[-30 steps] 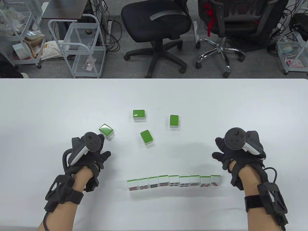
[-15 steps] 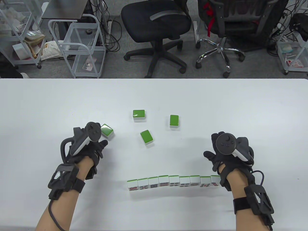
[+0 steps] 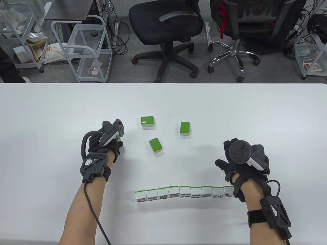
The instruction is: Stand mahjong tiles upright in a row
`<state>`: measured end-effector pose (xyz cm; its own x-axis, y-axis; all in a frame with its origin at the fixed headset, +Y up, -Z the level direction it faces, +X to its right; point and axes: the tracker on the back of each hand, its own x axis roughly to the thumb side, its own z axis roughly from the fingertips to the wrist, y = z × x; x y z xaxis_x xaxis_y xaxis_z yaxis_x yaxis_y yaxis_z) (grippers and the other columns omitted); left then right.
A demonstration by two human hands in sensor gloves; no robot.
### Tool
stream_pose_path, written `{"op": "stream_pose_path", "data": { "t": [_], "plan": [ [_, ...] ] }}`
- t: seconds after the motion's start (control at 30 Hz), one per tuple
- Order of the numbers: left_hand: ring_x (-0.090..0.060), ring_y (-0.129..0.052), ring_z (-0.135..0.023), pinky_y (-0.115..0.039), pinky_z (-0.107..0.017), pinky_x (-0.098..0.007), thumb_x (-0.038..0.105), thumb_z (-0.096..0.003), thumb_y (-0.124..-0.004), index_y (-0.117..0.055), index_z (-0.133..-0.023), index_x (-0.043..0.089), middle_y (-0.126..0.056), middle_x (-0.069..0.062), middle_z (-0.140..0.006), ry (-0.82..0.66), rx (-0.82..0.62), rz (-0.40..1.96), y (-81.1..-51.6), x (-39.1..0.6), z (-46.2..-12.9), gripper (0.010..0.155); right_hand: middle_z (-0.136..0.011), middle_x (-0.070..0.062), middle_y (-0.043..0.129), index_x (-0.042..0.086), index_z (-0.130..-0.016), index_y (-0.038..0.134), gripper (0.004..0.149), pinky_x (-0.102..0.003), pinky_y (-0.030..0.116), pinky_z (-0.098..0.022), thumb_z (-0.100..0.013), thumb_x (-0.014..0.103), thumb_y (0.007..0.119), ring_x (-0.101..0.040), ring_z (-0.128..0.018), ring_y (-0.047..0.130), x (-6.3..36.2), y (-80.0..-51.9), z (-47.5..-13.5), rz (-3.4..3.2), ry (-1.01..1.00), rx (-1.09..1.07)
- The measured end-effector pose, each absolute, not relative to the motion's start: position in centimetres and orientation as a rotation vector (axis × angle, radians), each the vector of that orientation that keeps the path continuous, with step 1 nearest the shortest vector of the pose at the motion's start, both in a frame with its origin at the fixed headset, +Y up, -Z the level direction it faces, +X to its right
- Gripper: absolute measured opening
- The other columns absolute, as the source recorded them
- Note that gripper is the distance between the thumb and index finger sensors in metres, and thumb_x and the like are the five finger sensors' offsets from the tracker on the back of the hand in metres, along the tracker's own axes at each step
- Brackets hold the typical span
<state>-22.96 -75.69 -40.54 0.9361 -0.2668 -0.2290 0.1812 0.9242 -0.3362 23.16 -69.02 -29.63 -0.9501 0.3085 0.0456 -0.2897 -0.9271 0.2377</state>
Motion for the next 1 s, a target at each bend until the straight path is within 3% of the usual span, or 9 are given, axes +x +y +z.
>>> {"op": "stream_pose_path", "data": {
  "t": [0.13, 0.27, 0.47, 0.7, 1.0],
  "plan": [
    [-0.011, -0.104, -0.069, -0.084, -0.059, -0.040, 0.063, -0.0232, -0.082, -0.057, -0.092, 0.044, -0.078, 0.011, -0.099, 0.240, -0.233, -0.261, -75.5, -22.7, -40.7, 0.076, -0.105, -0.024, 0.026, 0.009, -0.098, 0.039, 0.084, -0.074, 0.040, -0.060, -0.034, 0.053, 0.069, -0.061, -0.091, 0.026, 23.4, -69.0, -29.6, 2.801, 0.337, 0.117],
    [-0.013, -0.106, -0.071, -0.085, -0.061, -0.038, 0.056, -0.0243, -0.085, -0.058, -0.093, 0.039, -0.076, 0.004, -0.099, 0.166, -0.331, -0.168, -74.3, -22.6, -40.2, 0.076, -0.105, -0.024, 0.026, 0.008, -0.098, 0.039, 0.084, -0.074, 0.041, -0.059, -0.034, 0.052, 0.070, -0.061, -0.091, 0.027, 23.7, -68.6, -29.5, 2.782, 0.314, 0.120],
    [-0.014, -0.108, -0.072, -0.087, -0.060, -0.039, 0.048, -0.0232, -0.085, -0.059, -0.094, 0.034, -0.076, -0.002, -0.101, -0.109, -0.562, 0.010, -72.3, -21.8, -35.1, 0.077, -0.105, -0.024, 0.026, 0.008, -0.098, 0.039, 0.084, -0.074, 0.041, -0.059, -0.034, 0.052, 0.070, -0.061, -0.091, 0.027, 24.1, -68.5, -29.3, 2.763, 0.309, 0.119],
    [-0.015, -0.109, -0.071, -0.088, -0.059, -0.039, 0.046, -0.0224, -0.083, -0.059, -0.094, 0.030, -0.076, -0.003, -0.100, -0.315, -0.789, 0.085, -73.2, -20.4, -28.5, 0.077, -0.105, -0.025, 0.026, 0.008, -0.098, 0.039, 0.084, -0.074, 0.041, -0.059, -0.034, 0.052, 0.070, -0.061, -0.091, 0.028, 24.1, -68.7, -29.2, 2.740, 0.321, 0.120],
    [-0.010, -0.116, -0.063, -0.092, -0.056, -0.034, 0.047, -0.0204, -0.086, -0.062, -0.092, 0.027, -0.082, -0.001, -0.095, -0.353, -0.753, 0.148, -73.9, -19.5, -26.0, 0.078, -0.105, -0.025, 0.026, 0.008, -0.098, 0.039, 0.084, -0.074, 0.041, -0.059, -0.034, 0.052, 0.070, -0.061, -0.091, 0.028, 24.3, -68.7, -29.1, 2.709, 0.338, 0.119]
  ]
}}
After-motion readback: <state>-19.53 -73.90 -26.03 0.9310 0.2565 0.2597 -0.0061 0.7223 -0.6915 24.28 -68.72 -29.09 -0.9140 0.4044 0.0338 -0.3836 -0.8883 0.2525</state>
